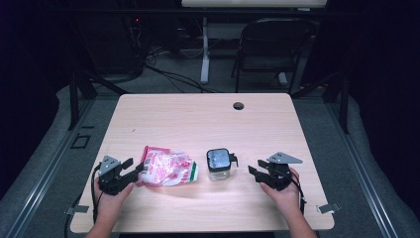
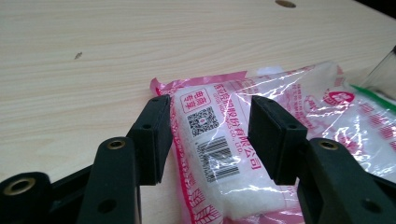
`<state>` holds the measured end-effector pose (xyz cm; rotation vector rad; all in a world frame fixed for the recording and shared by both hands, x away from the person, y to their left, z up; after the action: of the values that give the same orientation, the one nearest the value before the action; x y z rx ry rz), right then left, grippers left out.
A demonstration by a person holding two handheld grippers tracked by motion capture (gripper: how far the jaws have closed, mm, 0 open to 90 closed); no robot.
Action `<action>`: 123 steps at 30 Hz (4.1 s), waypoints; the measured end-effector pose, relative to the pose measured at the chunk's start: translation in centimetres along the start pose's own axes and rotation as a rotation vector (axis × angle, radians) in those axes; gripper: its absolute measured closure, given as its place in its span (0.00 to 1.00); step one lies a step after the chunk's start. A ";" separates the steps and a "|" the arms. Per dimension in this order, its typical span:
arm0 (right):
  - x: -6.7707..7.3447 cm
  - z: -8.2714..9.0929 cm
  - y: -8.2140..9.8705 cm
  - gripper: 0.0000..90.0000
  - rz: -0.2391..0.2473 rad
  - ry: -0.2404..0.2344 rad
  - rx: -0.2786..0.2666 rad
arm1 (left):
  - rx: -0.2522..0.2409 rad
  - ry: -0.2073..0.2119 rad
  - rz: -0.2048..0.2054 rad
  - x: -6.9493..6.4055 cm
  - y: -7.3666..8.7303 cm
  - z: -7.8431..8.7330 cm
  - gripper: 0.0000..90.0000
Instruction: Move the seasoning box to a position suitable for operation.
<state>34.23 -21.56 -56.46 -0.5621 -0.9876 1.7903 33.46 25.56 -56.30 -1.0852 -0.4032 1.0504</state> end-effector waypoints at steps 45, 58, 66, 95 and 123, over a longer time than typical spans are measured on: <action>4.1 -4.9 -0.9 0.75 0.103 0.042 -0.001 | 0.011 -0.039 -0.037 0.0 1.1 1.5 0.55; 4.7 -5.9 -1.5 0.78 0.124 0.059 -0.004 | 0.010 -0.052 -0.043 0.0 1.5 2.1 0.56; 4.8 -5.9 -1.5 0.82 0.132 0.068 0.009 | 0.008 -0.052 -0.044 0.0 1.5 2.1 0.56; 5.6 -1.5 0.3 0.92 0.142 0.105 0.006 | -0.055 0.118 -0.184 -6.3 -1.3 -0.3 0.56; 7.2 1.9 2.9 0.85 0.068 0.106 0.022 | 0.181 0.445 -0.343 -17.2 -0.5 -6.5 0.97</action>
<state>28.30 -16.29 -57.34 -0.6774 -0.8851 1.8098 30.02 7.51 -55.25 -1.0084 -0.1238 0.5105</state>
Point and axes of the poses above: each handheld gripper's, and its own axes: z roughly backward along the jaws, y roughly out of its underside, x roughly to its left, the point moved 3 cm from there along -z, roughly forward along the jaws, and after that the axes turned 7 degrees about y, right-handed, at the moved point
